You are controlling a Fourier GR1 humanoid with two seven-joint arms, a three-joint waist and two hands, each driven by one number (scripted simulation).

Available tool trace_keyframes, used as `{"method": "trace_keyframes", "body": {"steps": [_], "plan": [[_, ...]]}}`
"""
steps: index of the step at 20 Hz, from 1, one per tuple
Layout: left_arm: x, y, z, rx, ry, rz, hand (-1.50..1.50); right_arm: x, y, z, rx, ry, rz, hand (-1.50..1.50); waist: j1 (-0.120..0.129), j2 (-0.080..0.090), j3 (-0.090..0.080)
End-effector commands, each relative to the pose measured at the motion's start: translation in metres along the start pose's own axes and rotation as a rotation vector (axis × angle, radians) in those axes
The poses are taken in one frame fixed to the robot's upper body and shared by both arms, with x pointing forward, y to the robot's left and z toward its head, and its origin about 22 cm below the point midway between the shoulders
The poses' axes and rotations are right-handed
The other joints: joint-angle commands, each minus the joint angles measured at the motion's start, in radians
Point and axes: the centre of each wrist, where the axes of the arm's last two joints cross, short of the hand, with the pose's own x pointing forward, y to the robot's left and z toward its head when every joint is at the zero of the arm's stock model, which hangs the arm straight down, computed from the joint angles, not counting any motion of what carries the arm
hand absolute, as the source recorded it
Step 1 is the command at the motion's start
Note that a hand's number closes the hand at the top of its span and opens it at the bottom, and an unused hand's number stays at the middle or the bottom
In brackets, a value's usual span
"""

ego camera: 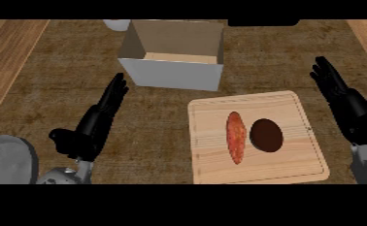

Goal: Pick the cupcake from the cutting board and place it in the cardboard box

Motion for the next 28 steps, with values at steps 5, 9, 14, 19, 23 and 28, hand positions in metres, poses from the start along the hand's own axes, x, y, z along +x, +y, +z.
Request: {"method": "trace_keyframes", "body": {"steps": [5, 9, 14, 19, 23, 28], "plan": [[-0.013, 0.065, 0.009, 0.217, 0.086, -0.308, 0.0, 0.042, 0.042, -0.034, -0.132, -0.361, -0.186, -1.5, 0.019, -0.007, -0.03], [-0.017, 0.076, 0.011, 0.268, 0.155, -0.302, 0.0, -0.014, 0.028, -0.015, -0.5, -0.076, 0.13, 1.5, -0.002, -0.003, -0.033], [-0.038, 0.089, 0.016, 0.259, 0.167, -0.3, 0.0, -0.036, 0.08, 0.003, -0.526, -0.224, -0.035, -1.5, -0.012, -0.006, -0.032], [-0.032, 0.083, 0.024, 0.27, 0.174, -0.305, 0.0, -0.022, 0.037, 0.018, -0.345, -0.119, 0.306, -1.5, -0.012, -0.01, -0.034], [-0.025, 0.084, 0.018, 0.281, 0.166, -0.321, 0.0, -0.008, 0.004, 0.023, -0.194, 0.017, 0.557, -1.5, -0.016, -0.009, -0.035], [-0.022, 0.085, 0.029, 0.27, 0.157, -0.319, 0.0, 0.009, -0.004, 0.029, 0.076, 0.257, 0.745, -1.5, 0.0, -0.012, -0.036]]}}
